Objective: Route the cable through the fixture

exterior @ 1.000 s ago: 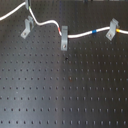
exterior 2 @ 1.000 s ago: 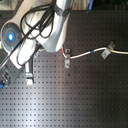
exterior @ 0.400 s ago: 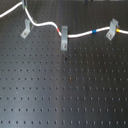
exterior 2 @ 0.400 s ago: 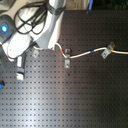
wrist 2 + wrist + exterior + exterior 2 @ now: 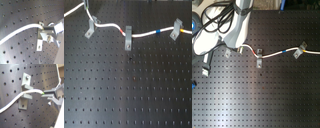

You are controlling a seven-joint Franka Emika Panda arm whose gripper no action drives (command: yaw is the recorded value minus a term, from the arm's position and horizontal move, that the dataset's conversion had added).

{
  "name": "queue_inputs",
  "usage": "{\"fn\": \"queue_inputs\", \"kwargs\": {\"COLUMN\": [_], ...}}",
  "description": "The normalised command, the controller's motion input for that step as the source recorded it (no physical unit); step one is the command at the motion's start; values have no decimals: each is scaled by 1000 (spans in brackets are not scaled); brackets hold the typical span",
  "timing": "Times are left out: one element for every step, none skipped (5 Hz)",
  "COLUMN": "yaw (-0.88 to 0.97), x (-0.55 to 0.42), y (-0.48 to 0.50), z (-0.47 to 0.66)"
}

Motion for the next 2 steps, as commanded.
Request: {"fn": "queue_inputs", "kwargs": {"yaw": [20,49], "x": [-303,-328], "y": [-62,-24], "z": [388,429]}}
